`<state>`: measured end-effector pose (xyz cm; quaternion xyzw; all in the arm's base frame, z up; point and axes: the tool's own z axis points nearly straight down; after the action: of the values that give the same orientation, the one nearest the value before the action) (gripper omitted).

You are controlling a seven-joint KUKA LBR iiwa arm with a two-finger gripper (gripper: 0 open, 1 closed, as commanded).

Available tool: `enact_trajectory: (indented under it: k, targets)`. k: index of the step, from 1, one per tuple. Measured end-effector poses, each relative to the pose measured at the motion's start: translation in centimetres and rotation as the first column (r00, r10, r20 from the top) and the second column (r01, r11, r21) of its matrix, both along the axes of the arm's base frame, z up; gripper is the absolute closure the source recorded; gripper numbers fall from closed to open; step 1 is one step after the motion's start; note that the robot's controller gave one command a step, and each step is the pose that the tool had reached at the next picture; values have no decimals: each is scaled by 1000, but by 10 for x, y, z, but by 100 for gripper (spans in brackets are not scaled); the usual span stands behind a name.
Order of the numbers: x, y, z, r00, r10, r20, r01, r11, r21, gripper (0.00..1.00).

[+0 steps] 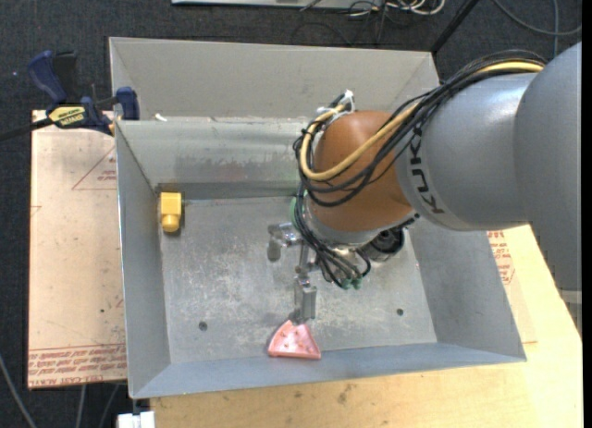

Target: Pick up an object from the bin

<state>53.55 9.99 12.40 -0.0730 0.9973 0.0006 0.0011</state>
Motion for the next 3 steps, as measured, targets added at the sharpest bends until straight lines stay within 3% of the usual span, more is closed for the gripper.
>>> enact_trajectory:
  k: [1, 2, 3]
  targets:
    - [-52, -34, -1, 998, 56, -8, -56, 998, -2, 0]
    - [-53, -2, 5, 948, 319, -1, -319, 948, -1, 0]
    - [-48, 17, -54, 884, 468, 12, -467, 884, -5, 0]
